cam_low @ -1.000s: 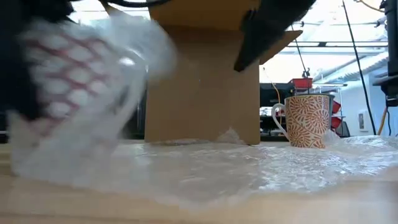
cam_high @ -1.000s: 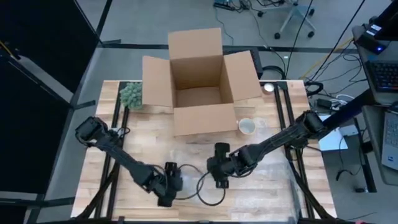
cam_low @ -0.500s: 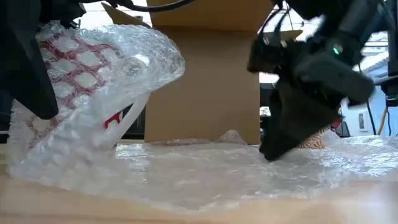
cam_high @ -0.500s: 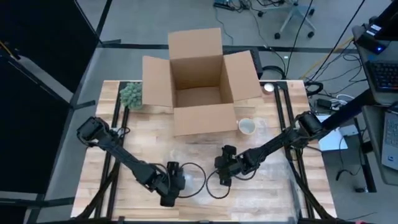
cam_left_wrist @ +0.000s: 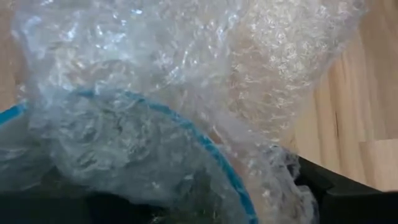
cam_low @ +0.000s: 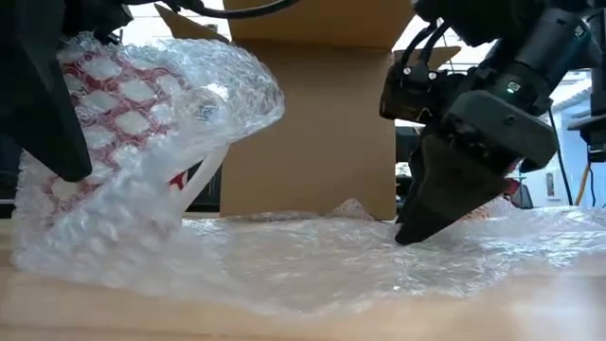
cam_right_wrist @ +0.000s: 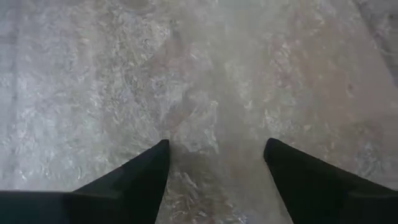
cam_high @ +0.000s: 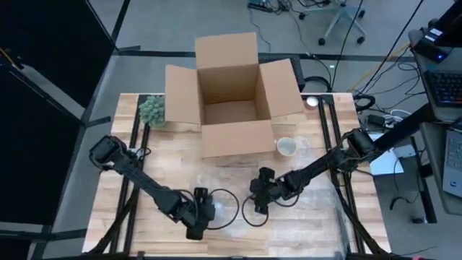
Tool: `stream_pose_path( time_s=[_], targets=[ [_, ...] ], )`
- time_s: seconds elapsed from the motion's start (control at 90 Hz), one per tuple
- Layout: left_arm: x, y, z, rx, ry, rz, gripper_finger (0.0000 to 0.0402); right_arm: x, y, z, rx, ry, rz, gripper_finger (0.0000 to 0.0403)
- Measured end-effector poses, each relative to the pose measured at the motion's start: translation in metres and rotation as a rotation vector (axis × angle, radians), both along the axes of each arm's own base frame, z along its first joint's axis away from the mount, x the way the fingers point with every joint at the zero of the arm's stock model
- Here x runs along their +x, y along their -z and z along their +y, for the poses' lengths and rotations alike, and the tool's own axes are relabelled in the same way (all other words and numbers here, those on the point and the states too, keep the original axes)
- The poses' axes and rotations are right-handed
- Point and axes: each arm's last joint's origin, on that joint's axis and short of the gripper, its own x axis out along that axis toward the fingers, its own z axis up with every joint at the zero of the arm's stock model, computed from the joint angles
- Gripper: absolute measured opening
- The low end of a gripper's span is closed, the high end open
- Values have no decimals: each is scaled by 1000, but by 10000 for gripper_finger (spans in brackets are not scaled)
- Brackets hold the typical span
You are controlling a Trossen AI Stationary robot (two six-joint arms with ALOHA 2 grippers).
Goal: Wrap mug
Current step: Wrap the red cup in the bubble wrap
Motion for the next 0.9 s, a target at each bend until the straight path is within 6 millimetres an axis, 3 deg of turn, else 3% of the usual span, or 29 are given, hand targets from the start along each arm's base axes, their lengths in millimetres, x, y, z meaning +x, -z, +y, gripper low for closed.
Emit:
stream_pose_path(
  time_s=[0.256, 0.422, 0.544, 0.711, 0.9],
  targets=[
    [0, 0, 0, 1, -1, -1, 206, 0, 0, 0, 6, -2, -1, 177],
    [0, 0, 0, 5, -2, -4, 206, 5, -21, 5, 125, -67, -4, 166],
    [0, 0, 0, 4, -2, -3, 206, 5, -50, 7, 180, -102, -85, 183],
    [0, 0, 0, -5, 2, 3, 206, -12, -72, -9, 92, -28, -42, 233],
    [0, -1, 0, -9, 4, 5, 206, -23, -62, -34, -6, 167, 129, 266]
  ],
)
